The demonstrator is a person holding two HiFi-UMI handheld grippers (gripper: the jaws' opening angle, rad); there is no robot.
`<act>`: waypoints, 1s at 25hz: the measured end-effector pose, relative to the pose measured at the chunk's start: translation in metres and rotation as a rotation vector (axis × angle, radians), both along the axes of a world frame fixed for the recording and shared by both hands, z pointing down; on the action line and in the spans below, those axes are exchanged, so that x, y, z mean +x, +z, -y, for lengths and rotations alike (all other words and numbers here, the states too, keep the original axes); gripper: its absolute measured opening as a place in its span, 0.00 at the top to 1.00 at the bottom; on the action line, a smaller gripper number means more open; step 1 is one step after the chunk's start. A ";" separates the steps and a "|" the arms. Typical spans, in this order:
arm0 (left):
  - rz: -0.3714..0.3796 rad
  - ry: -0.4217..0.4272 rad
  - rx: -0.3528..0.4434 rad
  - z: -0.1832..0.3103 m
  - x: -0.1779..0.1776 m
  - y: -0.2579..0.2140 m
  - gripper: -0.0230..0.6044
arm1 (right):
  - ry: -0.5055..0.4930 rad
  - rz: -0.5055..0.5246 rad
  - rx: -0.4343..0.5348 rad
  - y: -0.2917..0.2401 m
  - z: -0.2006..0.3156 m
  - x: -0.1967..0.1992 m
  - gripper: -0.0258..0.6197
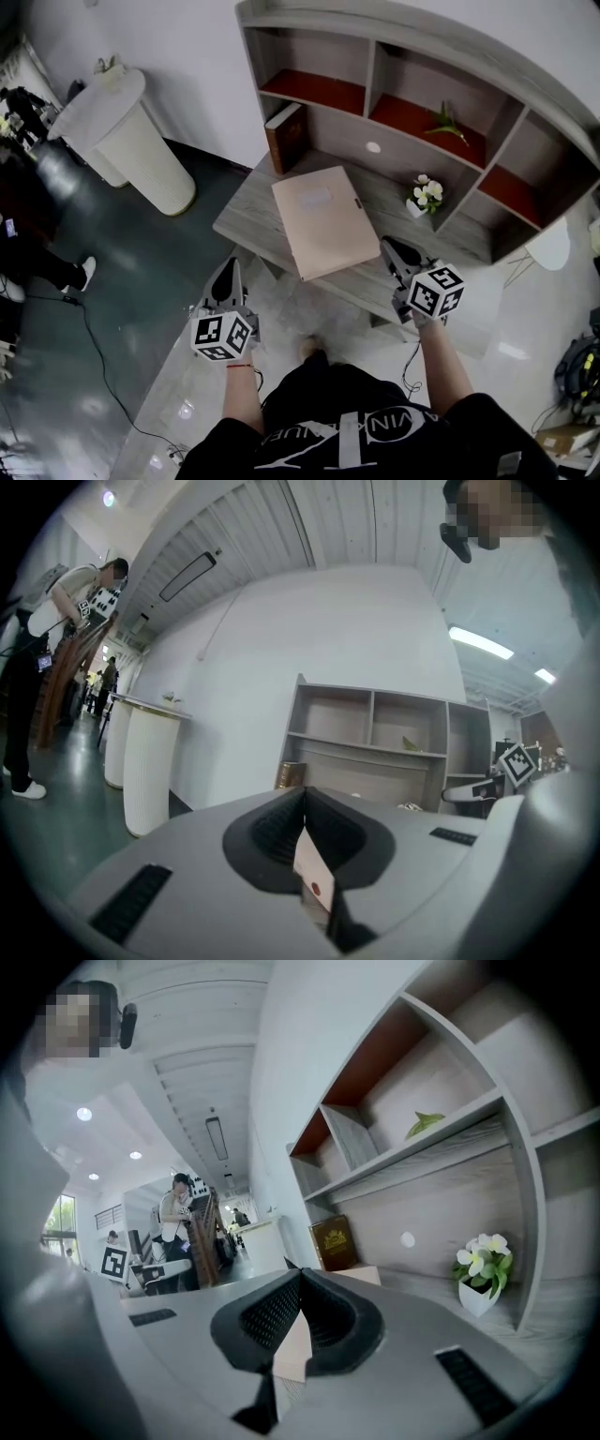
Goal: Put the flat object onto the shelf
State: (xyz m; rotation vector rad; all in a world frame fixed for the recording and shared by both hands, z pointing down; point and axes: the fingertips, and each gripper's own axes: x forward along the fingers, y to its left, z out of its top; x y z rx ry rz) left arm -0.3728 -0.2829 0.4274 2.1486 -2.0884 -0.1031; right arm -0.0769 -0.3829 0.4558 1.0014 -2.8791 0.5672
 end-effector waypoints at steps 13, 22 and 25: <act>0.076 -0.038 0.044 -0.012 -0.011 -0.030 0.96 | 0.040 0.066 0.109 -0.039 0.002 0.010 0.95; 0.116 -0.062 0.052 -0.016 -0.020 -0.035 0.96 | 0.050 0.056 0.155 -0.046 0.004 0.008 0.95; 0.132 -0.067 0.058 -0.015 -0.021 -0.038 0.96 | 0.053 0.053 0.159 -0.047 0.008 0.008 0.95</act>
